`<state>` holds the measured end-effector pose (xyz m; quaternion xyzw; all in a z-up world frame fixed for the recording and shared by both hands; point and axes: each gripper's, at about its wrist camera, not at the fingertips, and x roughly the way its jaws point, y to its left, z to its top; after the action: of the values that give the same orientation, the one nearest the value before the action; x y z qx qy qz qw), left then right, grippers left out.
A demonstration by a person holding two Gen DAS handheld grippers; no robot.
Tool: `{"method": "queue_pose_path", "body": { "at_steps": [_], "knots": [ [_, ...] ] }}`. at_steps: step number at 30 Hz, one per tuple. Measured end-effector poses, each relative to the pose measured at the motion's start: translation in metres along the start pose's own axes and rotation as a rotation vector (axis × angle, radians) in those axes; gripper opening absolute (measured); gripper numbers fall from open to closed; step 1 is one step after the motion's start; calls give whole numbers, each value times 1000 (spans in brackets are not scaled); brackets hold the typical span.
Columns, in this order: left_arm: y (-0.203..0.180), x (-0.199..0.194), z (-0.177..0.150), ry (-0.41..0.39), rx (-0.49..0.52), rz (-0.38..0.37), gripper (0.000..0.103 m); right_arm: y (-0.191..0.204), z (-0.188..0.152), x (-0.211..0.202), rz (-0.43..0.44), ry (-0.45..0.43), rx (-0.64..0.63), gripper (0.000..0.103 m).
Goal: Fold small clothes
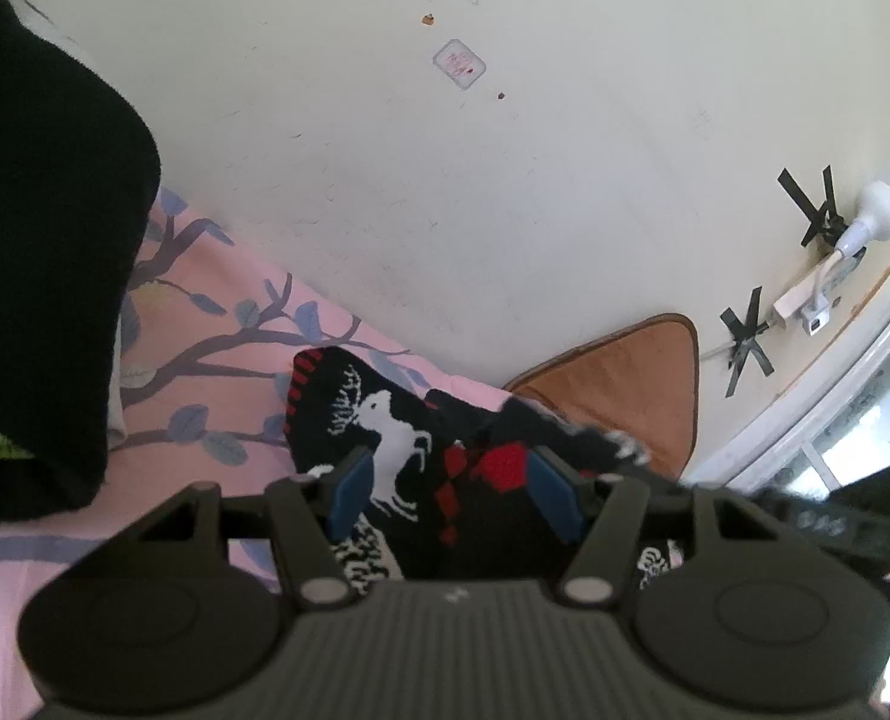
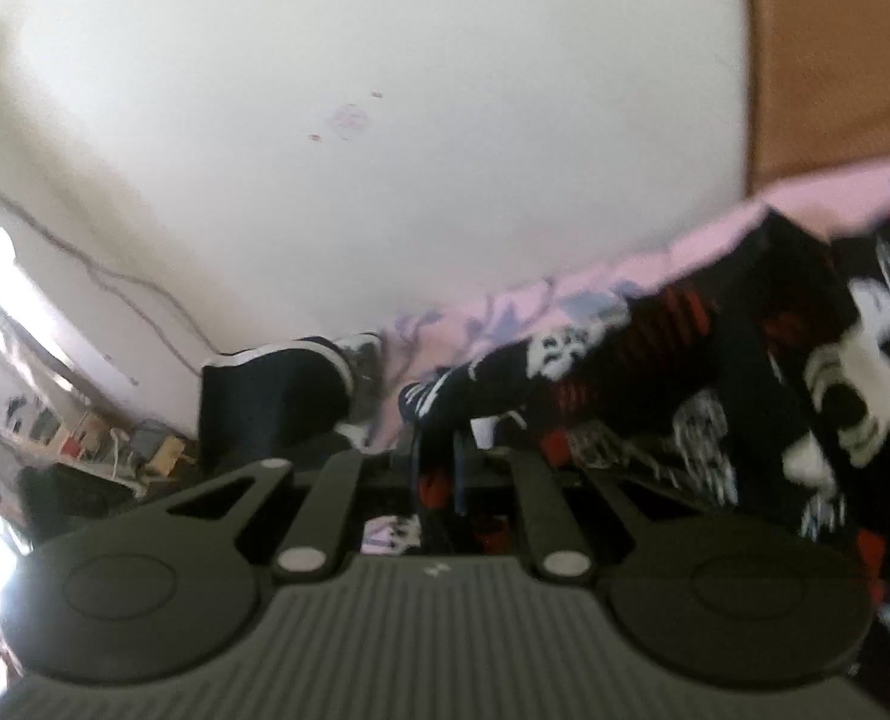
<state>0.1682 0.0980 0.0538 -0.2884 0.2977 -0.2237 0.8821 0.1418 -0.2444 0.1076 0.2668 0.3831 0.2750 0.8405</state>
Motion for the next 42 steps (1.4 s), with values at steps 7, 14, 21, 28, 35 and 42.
{"method": "queue_pose_path", "body": {
  "at_steps": [7, 14, 21, 28, 35, 42],
  "knots": [
    [-1, 1, -1, 14, -6, -13, 58, -6, 12, -49, 42, 19, -16, 13],
    [-7, 5, -6, 29, 23, -4, 59, -17, -31, -68, 69, 172, 15, 13],
    [-2, 7, -5, 36, 9, 13, 60, -18, -67, -35, 224, 253, 206, 13],
    [10, 1, 2, 12, -49, 6, 64, -27, -75, 1, 627, 26, 606, 15],
    [22, -6, 11, -24, -89, 44, 64, -5, -109, 9, 374, 292, 366, 38],
    [21, -8, 14, -35, -77, 68, 64, 44, -48, -30, 103, 148, -120, 38]
  ]
}}
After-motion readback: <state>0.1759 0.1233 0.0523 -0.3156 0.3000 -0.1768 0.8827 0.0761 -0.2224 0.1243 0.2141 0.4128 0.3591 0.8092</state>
